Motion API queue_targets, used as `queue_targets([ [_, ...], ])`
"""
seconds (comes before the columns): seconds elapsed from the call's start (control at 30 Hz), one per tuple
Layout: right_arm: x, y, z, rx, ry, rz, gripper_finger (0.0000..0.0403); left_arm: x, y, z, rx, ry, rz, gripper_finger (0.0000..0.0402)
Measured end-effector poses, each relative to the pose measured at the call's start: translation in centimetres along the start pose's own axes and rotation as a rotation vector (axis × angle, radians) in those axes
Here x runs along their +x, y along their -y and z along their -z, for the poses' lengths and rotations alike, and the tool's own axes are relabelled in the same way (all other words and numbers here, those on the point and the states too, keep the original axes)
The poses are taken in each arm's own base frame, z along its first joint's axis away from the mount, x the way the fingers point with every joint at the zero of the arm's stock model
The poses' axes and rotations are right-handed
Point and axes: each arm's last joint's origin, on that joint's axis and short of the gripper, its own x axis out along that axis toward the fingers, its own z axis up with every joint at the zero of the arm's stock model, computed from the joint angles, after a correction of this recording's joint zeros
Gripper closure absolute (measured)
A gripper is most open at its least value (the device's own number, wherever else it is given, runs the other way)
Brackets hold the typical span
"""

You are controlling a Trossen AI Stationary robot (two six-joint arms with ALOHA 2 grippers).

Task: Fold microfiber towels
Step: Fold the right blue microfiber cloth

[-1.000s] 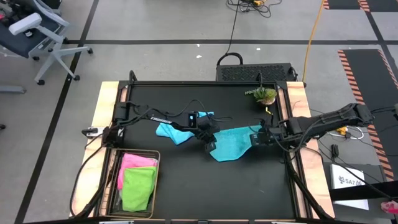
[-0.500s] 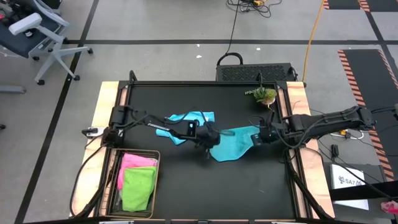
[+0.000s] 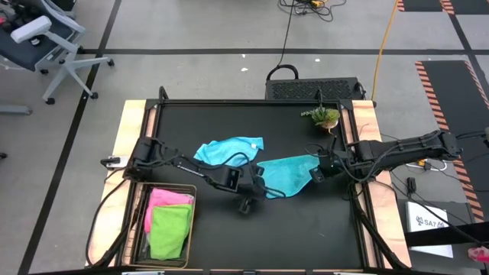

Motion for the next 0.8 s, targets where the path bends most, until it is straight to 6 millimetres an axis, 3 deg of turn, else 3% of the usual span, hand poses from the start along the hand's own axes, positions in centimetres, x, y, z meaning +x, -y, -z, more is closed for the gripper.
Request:
queue_targets([
  [0.33,0.0,-0.1,0.0,-0.006,0.003,-0.006,0.0403,0.4,0.3,-0.3,0.105,0.01,-0.068,0.0204],
  [0.63,-0.2,-0.3,-0.1,0.003,0.02,-0.044,0.0403,2.5,0.9,0.4,0.185,-0.004,-0.047,0.0197],
  [0.8,-0.5,-0.3,-0.1,0.013,0.033,-0.071,0.0403,2.7,1.0,0.2,0.231,-0.01,-0.141,0.0197],
])
